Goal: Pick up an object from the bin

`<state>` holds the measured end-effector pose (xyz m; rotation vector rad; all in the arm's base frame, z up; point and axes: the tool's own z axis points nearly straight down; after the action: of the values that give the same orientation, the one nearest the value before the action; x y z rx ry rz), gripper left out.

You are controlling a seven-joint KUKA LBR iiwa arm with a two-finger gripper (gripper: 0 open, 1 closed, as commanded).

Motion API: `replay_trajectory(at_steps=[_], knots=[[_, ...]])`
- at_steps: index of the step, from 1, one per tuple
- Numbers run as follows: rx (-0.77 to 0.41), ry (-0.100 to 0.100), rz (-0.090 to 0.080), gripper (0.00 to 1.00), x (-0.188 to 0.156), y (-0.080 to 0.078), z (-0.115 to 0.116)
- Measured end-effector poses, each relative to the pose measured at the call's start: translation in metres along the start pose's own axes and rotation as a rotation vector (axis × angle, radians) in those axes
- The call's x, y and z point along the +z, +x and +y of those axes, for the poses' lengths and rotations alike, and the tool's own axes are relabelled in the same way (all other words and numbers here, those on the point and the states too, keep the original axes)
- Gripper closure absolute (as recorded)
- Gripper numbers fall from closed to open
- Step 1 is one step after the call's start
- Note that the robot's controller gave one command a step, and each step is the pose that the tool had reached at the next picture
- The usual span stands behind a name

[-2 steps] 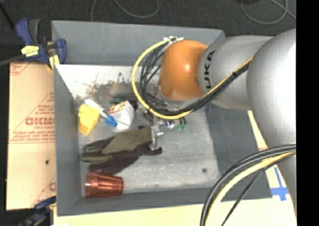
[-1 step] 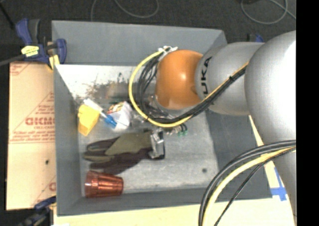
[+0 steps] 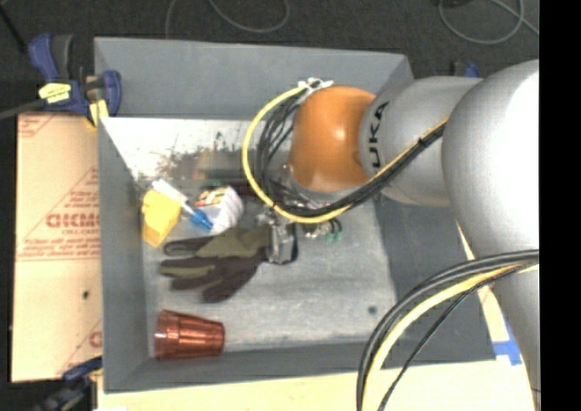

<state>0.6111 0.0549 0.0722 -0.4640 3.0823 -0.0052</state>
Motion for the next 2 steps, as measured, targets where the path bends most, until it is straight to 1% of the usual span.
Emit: replay_trajectory(at_steps=[2], knots=[[0.000,0.000,-0.001,1.00,-0.0023,0.0003,0.0001]])
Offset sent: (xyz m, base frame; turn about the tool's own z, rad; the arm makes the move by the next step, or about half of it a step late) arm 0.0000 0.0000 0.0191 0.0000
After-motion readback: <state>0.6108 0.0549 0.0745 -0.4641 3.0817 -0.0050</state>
